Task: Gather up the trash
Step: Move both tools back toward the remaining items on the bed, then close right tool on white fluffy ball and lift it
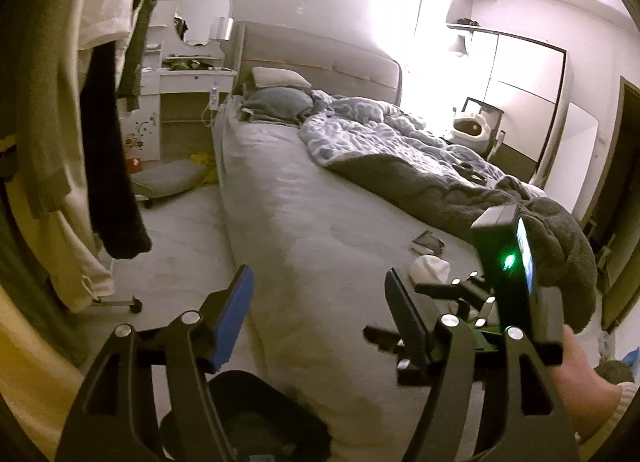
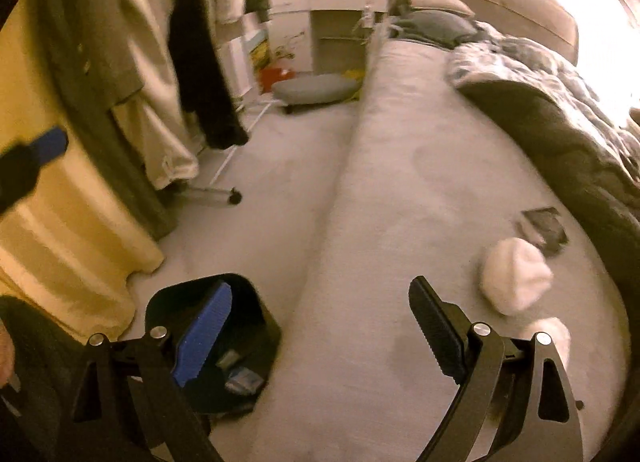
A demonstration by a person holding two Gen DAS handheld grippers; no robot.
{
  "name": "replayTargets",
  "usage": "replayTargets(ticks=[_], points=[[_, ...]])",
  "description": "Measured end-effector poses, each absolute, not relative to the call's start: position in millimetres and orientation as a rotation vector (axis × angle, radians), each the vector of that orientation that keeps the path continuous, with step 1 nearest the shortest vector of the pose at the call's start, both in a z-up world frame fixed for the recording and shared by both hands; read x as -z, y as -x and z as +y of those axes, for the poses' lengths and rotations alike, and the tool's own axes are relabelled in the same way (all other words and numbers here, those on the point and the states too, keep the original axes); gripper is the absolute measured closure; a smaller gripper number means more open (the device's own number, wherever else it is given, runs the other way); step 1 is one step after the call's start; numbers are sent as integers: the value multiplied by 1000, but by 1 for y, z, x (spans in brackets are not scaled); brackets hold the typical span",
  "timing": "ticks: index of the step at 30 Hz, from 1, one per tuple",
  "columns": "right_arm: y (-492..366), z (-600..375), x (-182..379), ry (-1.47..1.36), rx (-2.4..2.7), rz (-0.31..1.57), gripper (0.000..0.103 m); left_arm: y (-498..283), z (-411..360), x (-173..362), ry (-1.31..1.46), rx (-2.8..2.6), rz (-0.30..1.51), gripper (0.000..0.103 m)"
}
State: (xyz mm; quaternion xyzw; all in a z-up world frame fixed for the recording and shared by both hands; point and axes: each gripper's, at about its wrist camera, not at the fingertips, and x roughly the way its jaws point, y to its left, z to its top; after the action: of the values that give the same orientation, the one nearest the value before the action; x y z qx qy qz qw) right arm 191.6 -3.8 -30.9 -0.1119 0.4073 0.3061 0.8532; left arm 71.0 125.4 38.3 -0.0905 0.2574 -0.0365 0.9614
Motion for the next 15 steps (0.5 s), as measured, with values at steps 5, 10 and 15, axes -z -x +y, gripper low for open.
replayTargets(ticks=[5,10,15], points=[[-205,-37,24,207,-590,851,12,-83,103,-34,167,106,539,32],[-225,-73,18,175,-529,857,12,-94,78,-26,138,144,569,30],[-237,-101,22,149,-494,882,11,-103,58,-15,104,178,601,30]])
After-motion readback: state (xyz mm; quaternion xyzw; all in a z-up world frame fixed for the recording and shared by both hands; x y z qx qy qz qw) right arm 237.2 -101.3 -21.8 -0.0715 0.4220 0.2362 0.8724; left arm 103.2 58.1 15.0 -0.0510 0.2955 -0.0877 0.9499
